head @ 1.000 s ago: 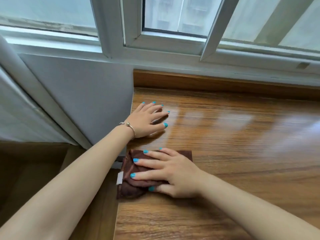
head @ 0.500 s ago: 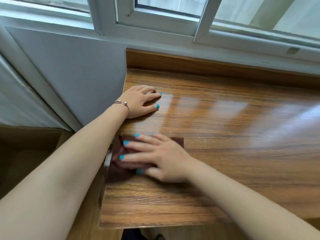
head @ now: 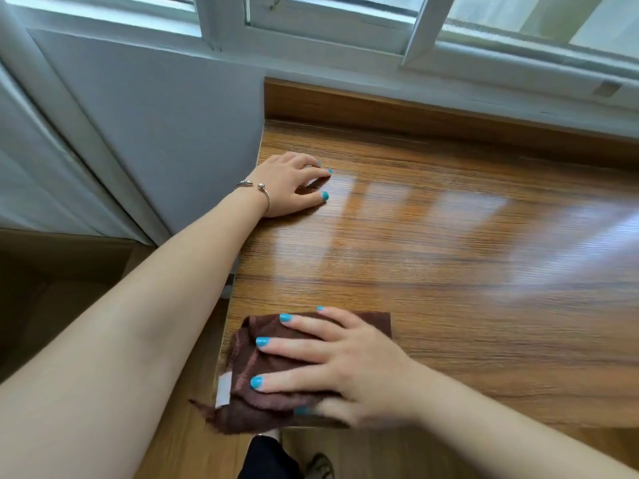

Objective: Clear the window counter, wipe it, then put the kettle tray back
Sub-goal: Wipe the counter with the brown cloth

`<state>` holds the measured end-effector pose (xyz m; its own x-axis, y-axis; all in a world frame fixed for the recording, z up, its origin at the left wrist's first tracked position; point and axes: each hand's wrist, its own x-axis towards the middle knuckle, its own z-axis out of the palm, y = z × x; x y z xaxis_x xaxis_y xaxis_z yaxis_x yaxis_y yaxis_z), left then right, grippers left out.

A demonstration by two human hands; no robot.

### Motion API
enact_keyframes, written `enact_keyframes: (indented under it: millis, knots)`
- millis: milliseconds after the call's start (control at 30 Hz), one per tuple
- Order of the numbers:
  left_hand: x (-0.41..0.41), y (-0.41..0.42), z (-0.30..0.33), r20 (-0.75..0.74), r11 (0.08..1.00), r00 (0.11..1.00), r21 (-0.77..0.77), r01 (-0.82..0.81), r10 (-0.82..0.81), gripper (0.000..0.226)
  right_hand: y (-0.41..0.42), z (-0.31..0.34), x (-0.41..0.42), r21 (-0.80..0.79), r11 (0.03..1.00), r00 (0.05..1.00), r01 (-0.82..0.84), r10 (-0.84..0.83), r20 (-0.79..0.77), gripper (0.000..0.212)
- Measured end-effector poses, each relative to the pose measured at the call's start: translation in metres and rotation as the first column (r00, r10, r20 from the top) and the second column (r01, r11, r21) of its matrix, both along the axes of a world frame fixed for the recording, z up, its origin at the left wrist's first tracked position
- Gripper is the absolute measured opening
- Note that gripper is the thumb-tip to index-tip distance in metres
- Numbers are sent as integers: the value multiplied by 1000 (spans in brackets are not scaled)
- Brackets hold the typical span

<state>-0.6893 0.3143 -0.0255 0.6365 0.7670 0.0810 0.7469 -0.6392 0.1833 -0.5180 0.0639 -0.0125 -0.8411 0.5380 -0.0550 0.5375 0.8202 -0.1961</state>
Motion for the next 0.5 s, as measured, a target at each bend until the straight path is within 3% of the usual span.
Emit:
enact_keyframes:
  millis: [67,167,267,500]
  knots:
    - [1,0,-1,14,1000,1000,6,-8,7,57,36,0,1,8,999,999,52,-52,15,51]
    - [1,0,-1,39,999,999,29,-21,20,55,87,4,-4,8,956,954,294,-294,51,53]
    - [1,0,-1,29,999,999,29,-18,17,55,84,-2,-11,73,928,929,366,-369,34,54]
    - [2,-4,4,22,1000,1000,-3,-19,19,56,-24,-2,-4,90,996,1000,24,-25,3,45]
